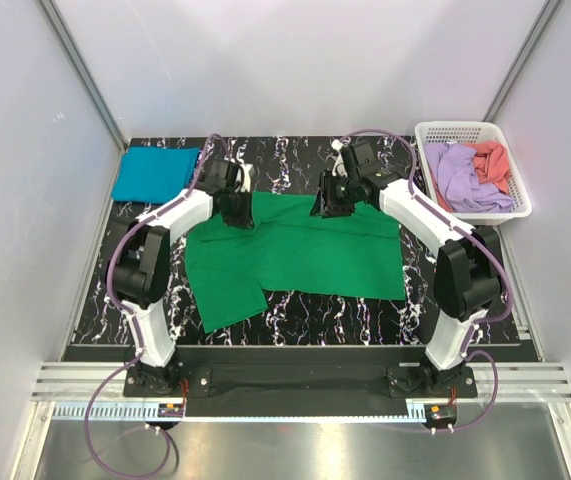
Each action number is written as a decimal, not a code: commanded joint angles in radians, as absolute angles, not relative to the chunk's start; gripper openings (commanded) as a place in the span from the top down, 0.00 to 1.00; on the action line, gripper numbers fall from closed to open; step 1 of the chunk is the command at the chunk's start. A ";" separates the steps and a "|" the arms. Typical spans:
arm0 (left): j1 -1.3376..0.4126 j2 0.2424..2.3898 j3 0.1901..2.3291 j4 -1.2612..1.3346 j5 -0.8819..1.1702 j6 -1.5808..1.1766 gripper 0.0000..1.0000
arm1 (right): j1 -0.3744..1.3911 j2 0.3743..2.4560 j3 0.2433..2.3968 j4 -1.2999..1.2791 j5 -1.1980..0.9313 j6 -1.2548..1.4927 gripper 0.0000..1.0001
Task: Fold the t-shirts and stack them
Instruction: Fold the tshirt
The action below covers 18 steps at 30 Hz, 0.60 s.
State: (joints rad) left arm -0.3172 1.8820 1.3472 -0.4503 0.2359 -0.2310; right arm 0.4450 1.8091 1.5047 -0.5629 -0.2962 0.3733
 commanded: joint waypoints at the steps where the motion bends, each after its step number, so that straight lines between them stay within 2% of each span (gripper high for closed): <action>1: -0.351 1.813 1.310 -0.495 0.195 -0.276 0.93 | 0.430 1.746 1.494 -0.549 -0.325 0.357 0.55; 4: -0.370 1.789 1.275 -0.520 0.227 -0.305 0.75 | 0.416 1.740 1.486 -0.557 -0.331 0.354 0.55; 8: -0.353 1.688 1.253 -0.526 0.238 -0.365 0.65 | 0.393 1.744 1.486 -0.587 -0.305 0.367 0.55; 9: -0.339 1.674 1.278 -0.535 0.229 -0.376 0.56 | 0.390 1.744 1.485 -0.592 -0.290 0.371 0.55; 13: -0.217 1.678 1.376 -0.661 0.134 -0.393 0.50 | 0.351 1.746 1.459 -0.632 -0.227 0.374 0.55; 14: -0.198 1.686 1.385 -0.667 0.053 -0.384 0.50 | 0.327 1.744 1.439 -0.638 -0.216 0.371 0.55; 18: -0.114 1.772 1.471 -0.621 0.003 -0.338 0.50 | 0.281 1.758 1.381 -0.638 -0.150 0.334 0.55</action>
